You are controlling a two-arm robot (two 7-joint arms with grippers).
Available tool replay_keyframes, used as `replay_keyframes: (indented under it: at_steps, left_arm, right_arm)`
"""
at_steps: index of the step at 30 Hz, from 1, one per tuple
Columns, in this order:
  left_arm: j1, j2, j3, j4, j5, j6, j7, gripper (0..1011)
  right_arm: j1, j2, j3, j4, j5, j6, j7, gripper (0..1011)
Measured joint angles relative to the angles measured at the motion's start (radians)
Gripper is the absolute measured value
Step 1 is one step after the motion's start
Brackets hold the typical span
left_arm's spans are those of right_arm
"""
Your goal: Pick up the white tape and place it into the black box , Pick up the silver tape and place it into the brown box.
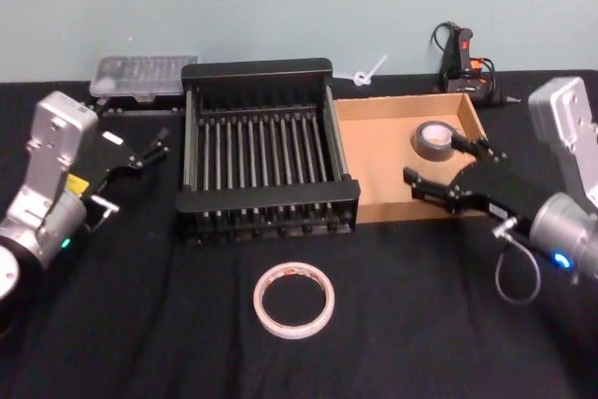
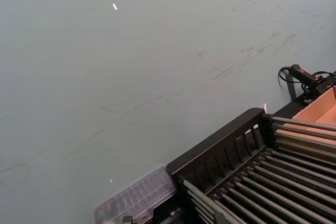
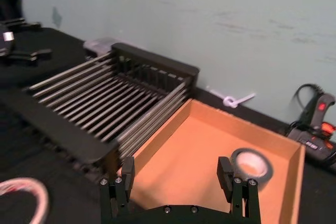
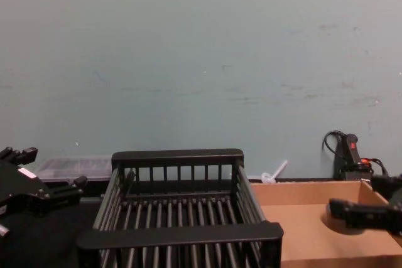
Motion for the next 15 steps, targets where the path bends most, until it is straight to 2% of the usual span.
replay_keyframes:
  at_steps: [4,8,15]
  left_arm:
    - [0.000,0.000,0.000,0.000,0.000,0.000,0.000,1001]
    - [0.000,0.000,0.000,0.000,0.000,0.000,0.000,1001]
    - [0.000,0.000,0.000,0.000,0.000,0.000,0.000,1001]
  right_arm:
    - [-0.057,0.024,-0.003,-0.048,0.007,-0.005,-0.001,1002]
    - [-0.090,0.037,-0.016,-0.069,0.009,-0.009,0.000,1002]
    - [-0.107,0.042,-0.054,-0.072,0.003,-0.013,0.009,1002]
